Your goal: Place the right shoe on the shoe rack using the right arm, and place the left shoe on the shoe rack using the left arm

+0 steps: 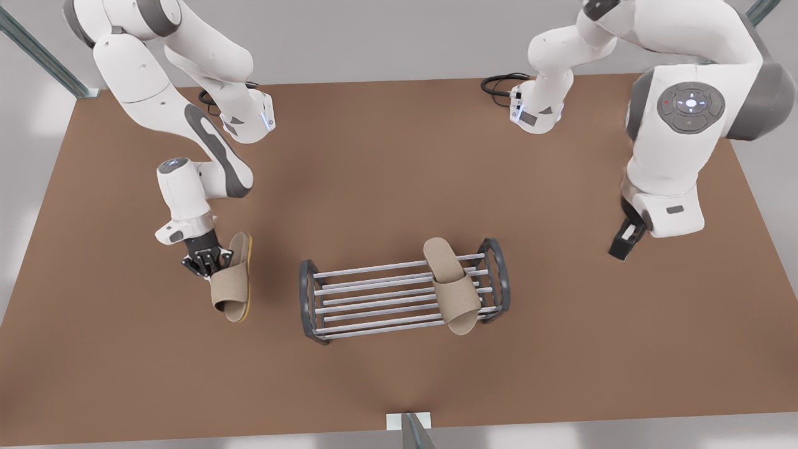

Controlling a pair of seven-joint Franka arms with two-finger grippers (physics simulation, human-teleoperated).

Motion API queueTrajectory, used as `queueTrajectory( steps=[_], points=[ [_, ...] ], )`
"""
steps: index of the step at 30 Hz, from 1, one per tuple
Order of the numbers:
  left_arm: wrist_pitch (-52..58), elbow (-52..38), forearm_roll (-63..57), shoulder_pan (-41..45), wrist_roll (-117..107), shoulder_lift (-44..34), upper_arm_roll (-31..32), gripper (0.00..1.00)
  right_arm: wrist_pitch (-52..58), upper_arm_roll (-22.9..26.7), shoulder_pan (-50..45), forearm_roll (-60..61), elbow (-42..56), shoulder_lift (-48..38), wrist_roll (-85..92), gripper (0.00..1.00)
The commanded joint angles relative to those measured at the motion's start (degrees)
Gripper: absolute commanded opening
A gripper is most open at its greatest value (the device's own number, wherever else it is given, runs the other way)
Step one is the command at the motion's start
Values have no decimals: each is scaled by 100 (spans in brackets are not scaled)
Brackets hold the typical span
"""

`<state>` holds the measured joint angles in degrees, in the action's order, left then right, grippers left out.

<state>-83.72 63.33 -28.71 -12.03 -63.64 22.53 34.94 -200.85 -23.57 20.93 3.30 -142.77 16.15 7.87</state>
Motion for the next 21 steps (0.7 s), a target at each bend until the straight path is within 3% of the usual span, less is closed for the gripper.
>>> queueTrajectory(
  steps=[1, 2, 3, 7, 9, 12, 18, 21],
  points=[
    [1041, -14, 2114, 1371, 6503, -98, -2558, 100, 142, -8, 8, 31, 83, -146, -848, 21],
    [472, 661, 3328, 1554, 6540, -538, -3240, 100, 581, -8, 8, 48, 267, -313, -909, 21],
    [-726, 1771, 3196, 1651, 6303, -909, -3187, 100, 1328, -8, -28, 48, 583, -568, -1094, 21],
    [-523, 1270, 3029, 1730, 6135, -232, -3143, 100, 2278, -8, 8, 48, 1005, -1043, -1297, 21],
    [-803, 1191, 2994, 1712, 5960, 76, -3169, 100, 4008, 1, 8, 57, 1717, -1474, -1314, 21],
    [-1147, 1147, 3152, 1396, 6012, 58, -3160, 100, 5274, 10, 104, 57, 2675, -1430, -1341, 21],
    [-1130, 1147, 3117, 1379, 6004, 41, -3160, 100, 6681, 10, 34, 66, 4002, -1140, -1428, 21],
    [-1112, 1147, 3099, 1387, 5986, 41, -3169, 100, 7516, -16, -519, -57, 4917, -762, -2158, 21]
  ],
)
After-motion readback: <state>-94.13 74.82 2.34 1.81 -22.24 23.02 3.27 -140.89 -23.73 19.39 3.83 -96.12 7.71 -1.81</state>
